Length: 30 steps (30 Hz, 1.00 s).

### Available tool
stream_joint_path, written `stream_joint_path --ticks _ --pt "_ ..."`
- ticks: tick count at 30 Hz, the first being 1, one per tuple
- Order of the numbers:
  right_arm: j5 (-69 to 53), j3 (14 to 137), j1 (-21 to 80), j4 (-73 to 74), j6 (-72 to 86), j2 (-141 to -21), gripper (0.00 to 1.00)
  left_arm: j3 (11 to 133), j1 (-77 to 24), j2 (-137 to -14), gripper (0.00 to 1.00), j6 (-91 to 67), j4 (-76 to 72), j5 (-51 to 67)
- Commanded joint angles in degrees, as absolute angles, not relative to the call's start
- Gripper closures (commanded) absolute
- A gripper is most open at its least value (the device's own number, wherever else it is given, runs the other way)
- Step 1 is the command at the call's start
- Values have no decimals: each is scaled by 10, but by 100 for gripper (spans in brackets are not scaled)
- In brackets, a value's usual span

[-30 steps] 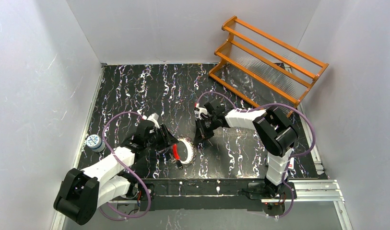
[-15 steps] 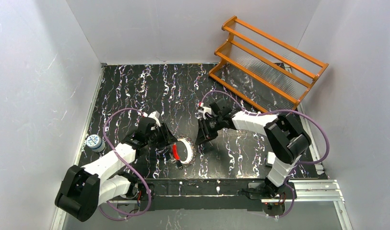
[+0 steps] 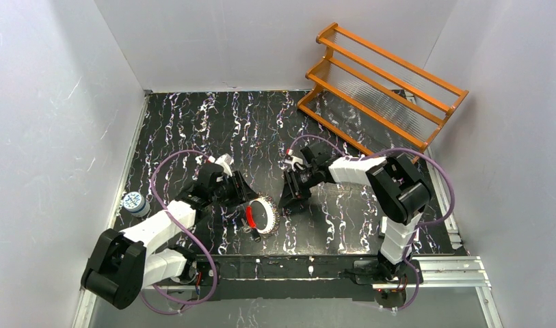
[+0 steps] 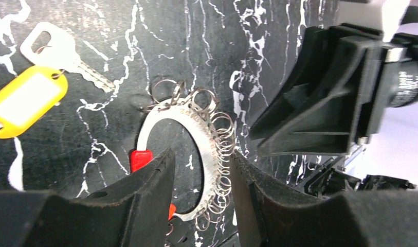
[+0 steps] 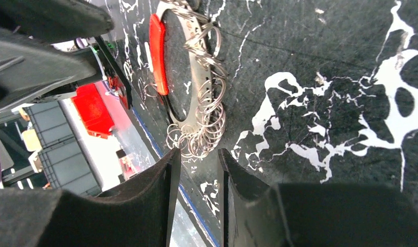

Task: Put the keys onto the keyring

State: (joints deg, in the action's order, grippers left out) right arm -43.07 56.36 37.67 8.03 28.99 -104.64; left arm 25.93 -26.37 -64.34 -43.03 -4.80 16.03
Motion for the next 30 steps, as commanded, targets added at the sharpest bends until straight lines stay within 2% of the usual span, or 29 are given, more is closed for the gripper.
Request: stream_joint_path --ticks 1,17,30 --pt "-462 581 385 63 305 -1067 59 258 -264 -640 59 -435 -76 194" --pt "-446 643 386 66 293 -1093 60 241 -264 -630 59 -438 -105 228" --pt "-434 594 369 65 284 -1063 58 258 -296 -664 63 -411 -82 203"
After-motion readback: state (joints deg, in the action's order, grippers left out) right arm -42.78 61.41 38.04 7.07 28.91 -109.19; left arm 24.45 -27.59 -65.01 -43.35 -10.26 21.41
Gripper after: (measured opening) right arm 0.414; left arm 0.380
